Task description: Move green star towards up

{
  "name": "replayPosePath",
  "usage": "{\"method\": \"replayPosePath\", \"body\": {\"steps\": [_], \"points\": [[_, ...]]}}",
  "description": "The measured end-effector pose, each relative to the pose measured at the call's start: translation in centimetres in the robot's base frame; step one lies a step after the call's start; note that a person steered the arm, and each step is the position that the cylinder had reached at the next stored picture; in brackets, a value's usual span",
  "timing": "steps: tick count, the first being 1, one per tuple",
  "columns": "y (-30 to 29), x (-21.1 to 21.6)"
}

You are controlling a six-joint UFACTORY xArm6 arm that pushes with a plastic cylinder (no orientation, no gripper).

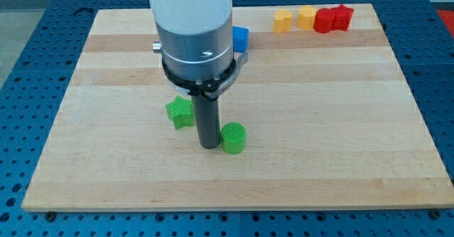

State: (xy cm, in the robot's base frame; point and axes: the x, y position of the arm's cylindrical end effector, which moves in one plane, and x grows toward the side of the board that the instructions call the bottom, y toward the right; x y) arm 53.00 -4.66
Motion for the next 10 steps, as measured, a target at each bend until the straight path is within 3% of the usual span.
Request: {"method": "replayPosePath", "body": {"steps": [3,5,10], "points": [[-4.9,-0.7],[-5.0,-3.7],[-5.0,-4.3]]}}
